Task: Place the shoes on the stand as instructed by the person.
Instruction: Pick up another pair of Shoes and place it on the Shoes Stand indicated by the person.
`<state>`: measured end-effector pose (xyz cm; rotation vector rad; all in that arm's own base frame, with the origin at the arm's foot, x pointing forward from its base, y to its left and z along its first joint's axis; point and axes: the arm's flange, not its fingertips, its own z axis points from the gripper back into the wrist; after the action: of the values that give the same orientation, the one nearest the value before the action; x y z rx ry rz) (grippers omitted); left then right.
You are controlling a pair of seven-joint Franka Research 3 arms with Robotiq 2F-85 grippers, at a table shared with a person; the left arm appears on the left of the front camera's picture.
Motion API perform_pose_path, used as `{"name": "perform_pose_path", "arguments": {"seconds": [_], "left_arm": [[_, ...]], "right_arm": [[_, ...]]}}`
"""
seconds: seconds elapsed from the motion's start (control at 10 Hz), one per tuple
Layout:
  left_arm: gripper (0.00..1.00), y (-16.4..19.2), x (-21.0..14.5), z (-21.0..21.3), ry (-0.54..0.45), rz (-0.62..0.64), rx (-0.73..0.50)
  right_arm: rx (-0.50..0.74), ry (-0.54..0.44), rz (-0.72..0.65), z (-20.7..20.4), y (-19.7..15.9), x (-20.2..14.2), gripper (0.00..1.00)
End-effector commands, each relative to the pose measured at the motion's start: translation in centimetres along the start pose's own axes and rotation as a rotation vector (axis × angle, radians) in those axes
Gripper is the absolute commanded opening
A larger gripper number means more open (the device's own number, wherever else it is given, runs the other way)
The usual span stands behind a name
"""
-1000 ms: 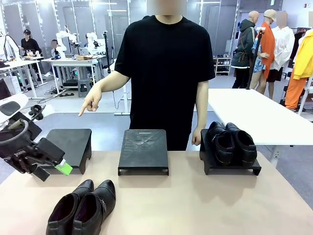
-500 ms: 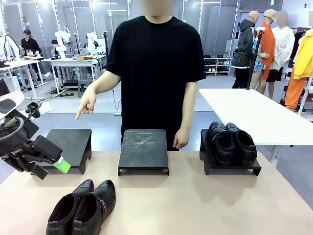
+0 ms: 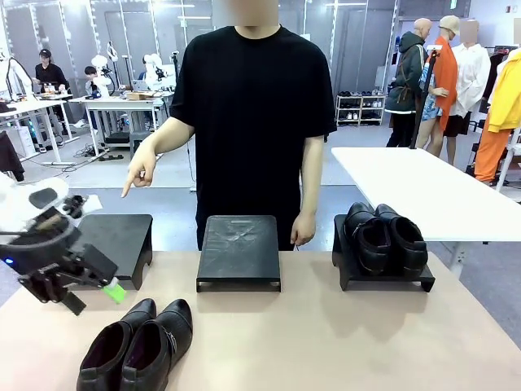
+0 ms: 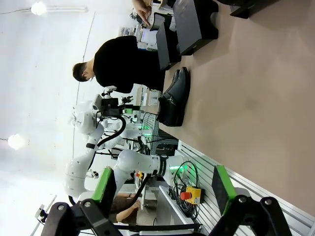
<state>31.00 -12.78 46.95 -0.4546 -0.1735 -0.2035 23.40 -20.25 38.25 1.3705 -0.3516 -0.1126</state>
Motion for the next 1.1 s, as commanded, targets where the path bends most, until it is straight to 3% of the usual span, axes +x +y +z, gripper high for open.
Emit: {"name": "perform_pose_path", "arguments": {"seconds": [0.0,0.3,1.0], "left_arm": [[1.00,-0.3,1.4,-2.2,0.011,0.047,0.067],[1.00,-0.2,2.6,-5.3,0.013,0.090,0.184],[1.00,0.7,2.2,-10.8,0.079,0.135,0.229]], "right_arm": [[0.005,0.002,0.020,0.2,0.1,0.0,1.00],[0.005,0.002,0.020,0.2,0.1,0.0,1.00],[0.005,0.002,0.020,0.2,0.1,0.0,1.00]]}}
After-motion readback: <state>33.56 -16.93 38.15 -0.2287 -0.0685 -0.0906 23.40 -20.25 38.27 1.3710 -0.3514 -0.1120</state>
